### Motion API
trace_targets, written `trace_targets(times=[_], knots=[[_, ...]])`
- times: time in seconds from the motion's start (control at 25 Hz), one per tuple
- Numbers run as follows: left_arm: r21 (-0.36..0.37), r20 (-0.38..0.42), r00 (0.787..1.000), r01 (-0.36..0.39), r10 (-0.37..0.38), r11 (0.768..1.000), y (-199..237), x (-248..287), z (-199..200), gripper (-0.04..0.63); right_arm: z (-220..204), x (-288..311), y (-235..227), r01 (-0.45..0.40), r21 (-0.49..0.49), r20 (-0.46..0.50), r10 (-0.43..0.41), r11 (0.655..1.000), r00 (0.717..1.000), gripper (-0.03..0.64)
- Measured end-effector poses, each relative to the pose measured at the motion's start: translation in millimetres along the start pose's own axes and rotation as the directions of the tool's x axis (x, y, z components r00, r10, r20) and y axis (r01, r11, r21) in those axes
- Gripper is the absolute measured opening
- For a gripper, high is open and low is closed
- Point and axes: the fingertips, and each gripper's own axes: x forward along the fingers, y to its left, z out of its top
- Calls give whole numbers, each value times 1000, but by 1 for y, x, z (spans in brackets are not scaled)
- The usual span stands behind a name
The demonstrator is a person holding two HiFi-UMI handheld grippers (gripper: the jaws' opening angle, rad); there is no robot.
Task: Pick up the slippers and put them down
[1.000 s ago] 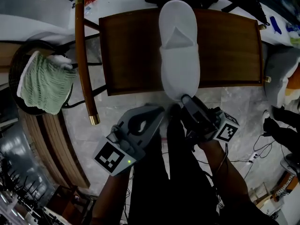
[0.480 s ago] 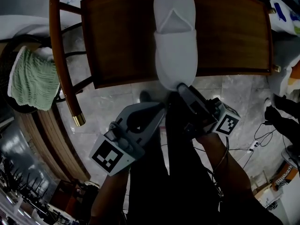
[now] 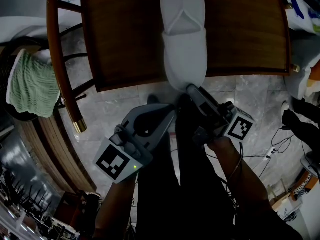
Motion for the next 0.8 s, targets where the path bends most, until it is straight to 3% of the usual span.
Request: trace_targets(times=[0.2, 0.52, 0.68, 0.8], knots=[[5, -8, 1000, 12, -12, 1000, -6, 3, -4, 3, -7, -2, -5, 18, 9, -22, -18, 1000, 1000, 115], [37, 21, 1000, 0, -1, 999, -11, -4, 9, 3, -26, -8, 7, 4, 22, -74, -3, 1000, 997, 118], [67, 51, 999, -19, 15, 998, -24, -16, 38, 3, -38, -24, 36, 16, 21, -114, -14, 1000, 993, 114], [98, 83, 996, -22, 14, 995, -43, -25, 78, 3, -38, -33, 84, -14, -32, -135, 10, 999, 991, 69]])
